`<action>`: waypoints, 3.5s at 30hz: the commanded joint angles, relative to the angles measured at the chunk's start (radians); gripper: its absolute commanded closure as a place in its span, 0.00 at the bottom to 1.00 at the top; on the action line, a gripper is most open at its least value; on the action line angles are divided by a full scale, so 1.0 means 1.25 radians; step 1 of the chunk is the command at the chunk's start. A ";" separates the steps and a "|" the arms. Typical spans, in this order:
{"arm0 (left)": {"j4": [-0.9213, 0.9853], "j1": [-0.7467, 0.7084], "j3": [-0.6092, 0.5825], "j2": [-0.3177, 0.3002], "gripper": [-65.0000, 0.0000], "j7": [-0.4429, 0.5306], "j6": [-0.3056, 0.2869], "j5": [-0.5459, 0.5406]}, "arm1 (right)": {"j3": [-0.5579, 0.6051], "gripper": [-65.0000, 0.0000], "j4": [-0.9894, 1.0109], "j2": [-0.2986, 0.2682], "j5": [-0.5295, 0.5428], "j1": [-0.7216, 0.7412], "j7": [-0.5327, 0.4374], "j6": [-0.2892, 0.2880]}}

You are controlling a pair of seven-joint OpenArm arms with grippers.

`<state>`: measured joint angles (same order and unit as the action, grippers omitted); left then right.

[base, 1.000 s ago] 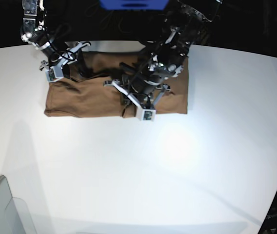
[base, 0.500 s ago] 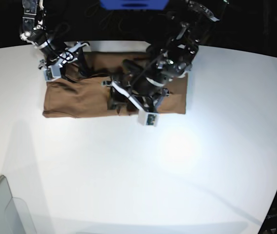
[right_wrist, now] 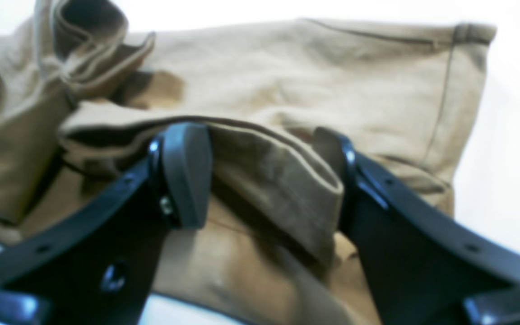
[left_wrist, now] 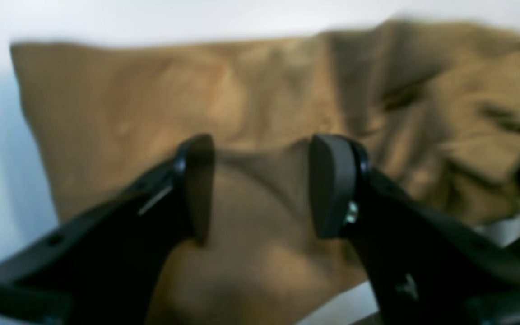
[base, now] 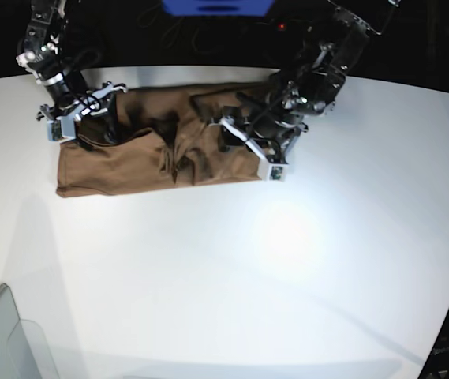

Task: Layout the t-shirt on the table in an organized manner, then fold the t-shirt properly
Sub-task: 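Press the folded layer flat with the left gripper and release, then grasp the strip end with the right gripper and fold it toward the left gripper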

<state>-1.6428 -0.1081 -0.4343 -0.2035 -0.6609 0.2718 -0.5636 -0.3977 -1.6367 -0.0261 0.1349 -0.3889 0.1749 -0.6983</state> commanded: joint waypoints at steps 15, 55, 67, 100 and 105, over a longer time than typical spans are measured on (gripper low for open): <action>0.042 0.001 0.001 0.005 0.49 0.052 -0.004 -0.004 | -0.084 0.44 -0.136 0.082 0.020 -0.043 -0.024 0.000; -0.008 0.108 -0.261 0.053 0.60 0.053 -0.006 0.002 | -0.264 0.44 -0.107 0.083 0.020 0.075 -0.023 0.000; -0.110 0.069 -0.144 -0.033 0.60 0.053 -0.066 -0.005 | -0.267 0.44 -0.105 0.083 0.020 0.075 -0.023 0.000; 0.030 -0.005 0.176 -0.067 0.60 0.052 -0.068 -0.003 | -0.181 0.35 0.179 0.041 0.017 0.137 0.072 0.000; 0.030 -0.005 0.176 -0.067 0.60 0.052 -0.068 -0.003 | -0.137 0.58 0.181 0.041 0.017 0.131 0.072 0.000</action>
<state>-1.5909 -0.1272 -0.2176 -0.2829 -0.6098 0.1902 -0.5667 -0.5701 -1.4067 0.0280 0.1646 -0.2226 0.2356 -0.6914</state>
